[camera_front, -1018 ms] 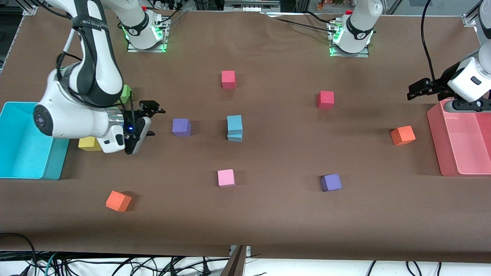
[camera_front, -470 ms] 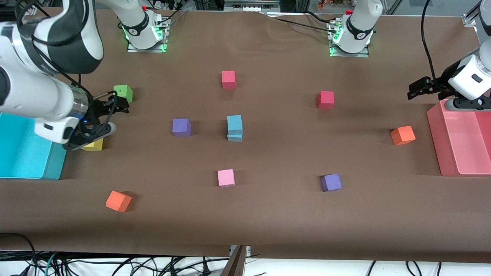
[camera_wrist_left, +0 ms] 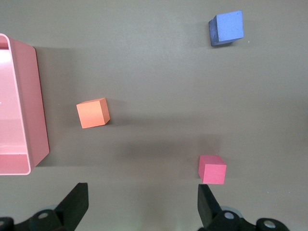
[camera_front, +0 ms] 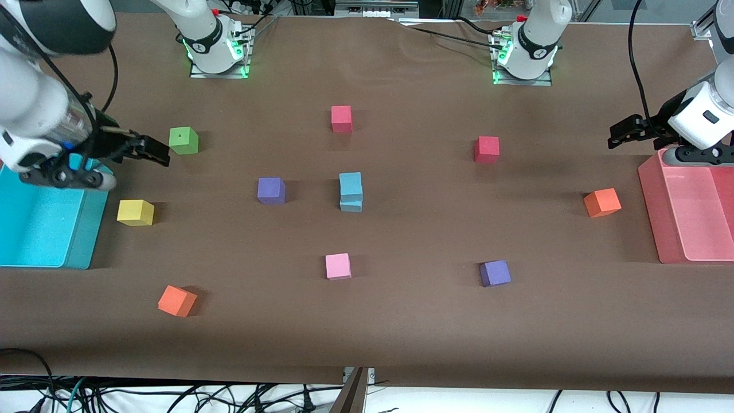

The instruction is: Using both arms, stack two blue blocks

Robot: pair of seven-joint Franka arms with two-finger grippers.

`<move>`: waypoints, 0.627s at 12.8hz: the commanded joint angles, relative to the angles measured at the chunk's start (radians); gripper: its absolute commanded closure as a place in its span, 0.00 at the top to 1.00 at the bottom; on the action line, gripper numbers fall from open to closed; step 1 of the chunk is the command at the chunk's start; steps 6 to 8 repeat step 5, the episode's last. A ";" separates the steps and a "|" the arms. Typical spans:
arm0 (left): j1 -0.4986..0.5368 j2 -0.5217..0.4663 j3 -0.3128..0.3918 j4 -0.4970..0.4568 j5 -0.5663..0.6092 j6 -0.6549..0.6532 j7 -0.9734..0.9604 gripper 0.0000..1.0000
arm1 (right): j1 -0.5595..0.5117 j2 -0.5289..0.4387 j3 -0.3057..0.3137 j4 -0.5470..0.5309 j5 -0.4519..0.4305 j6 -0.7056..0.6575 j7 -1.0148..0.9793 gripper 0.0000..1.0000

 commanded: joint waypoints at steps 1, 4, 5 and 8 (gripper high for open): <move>0.002 -0.019 -0.005 -0.015 0.011 0.012 0.003 1.00 | -0.083 -0.152 0.052 -0.207 -0.011 0.020 0.017 1.00; 0.002 -0.020 -0.005 -0.015 0.011 0.010 0.003 1.00 | -0.094 -0.152 0.045 -0.178 -0.011 0.019 0.011 1.00; 0.002 -0.019 -0.005 -0.014 0.011 0.010 0.003 1.00 | -0.095 -0.152 0.045 -0.178 -0.012 0.019 0.008 1.00; 0.002 -0.019 -0.005 -0.014 0.011 0.010 0.003 1.00 | -0.095 -0.152 0.045 -0.178 -0.012 0.019 0.008 1.00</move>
